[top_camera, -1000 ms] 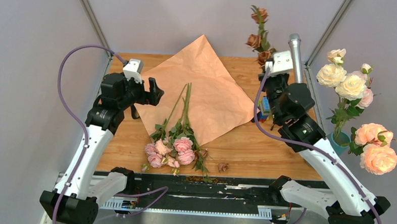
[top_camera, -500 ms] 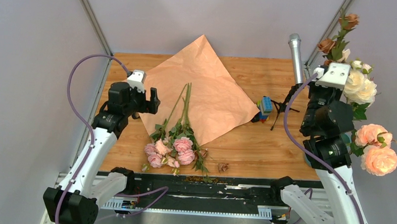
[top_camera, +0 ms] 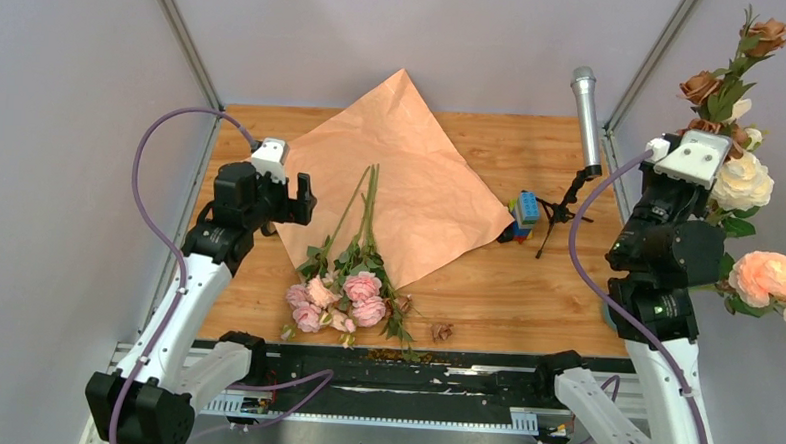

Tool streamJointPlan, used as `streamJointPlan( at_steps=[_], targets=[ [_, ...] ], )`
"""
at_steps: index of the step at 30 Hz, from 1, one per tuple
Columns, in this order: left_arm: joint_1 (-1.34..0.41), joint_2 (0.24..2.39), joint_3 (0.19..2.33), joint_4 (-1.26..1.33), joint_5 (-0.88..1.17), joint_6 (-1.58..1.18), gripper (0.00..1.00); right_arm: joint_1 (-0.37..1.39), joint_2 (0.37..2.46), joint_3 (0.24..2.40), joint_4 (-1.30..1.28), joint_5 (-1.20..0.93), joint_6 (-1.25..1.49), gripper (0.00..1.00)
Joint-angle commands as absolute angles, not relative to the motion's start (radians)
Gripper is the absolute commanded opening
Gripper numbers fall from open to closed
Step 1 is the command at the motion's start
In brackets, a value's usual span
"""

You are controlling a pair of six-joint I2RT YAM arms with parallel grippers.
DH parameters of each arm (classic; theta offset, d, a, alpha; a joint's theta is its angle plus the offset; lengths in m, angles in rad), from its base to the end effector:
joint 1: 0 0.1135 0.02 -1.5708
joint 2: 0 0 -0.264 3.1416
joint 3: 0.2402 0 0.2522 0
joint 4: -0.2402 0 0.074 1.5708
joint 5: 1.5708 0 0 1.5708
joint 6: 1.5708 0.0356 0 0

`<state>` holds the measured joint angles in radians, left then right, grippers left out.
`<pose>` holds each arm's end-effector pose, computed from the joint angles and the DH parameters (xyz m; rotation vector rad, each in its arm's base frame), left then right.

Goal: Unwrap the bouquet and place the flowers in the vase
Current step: Insert the fake flower into the vase.

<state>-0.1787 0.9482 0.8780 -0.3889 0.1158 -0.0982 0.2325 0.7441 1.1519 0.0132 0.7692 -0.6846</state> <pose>0.2085 -0.0418 0.3222 0.1553 2.0330 -0.2917 0.1203 0.0030 0.4852 0.1313 1.3109 -0.8273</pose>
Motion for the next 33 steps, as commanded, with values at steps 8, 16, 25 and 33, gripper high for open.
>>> streamJointPlan(
  at_steps=[8, 16, 25, 33],
  targets=[
    [-0.172, 0.914, 0.846, -0.333, 0.112, -0.073, 1.0, 0.184, 0.771, 1.129, 0.139, 0.66, -0.734, 0.0],
    [-0.172, 0.922, 0.819, -0.301, 0.102, -0.047, 1.0, 0.128, 0.729, 1.066, 0.238, 0.636, -0.79, 0.0],
    [-0.172, 0.935, 0.789, -0.276, 0.077, -0.023, 1.0, 0.046, 0.704, 1.009, 0.257, 0.581, -0.741, 0.0],
    [-0.173, 0.945, 0.785, -0.275, 0.059, -0.02, 1.0, 0.024, 0.706, 1.049, 0.111, 0.538, -0.578, 0.0]
  ],
)
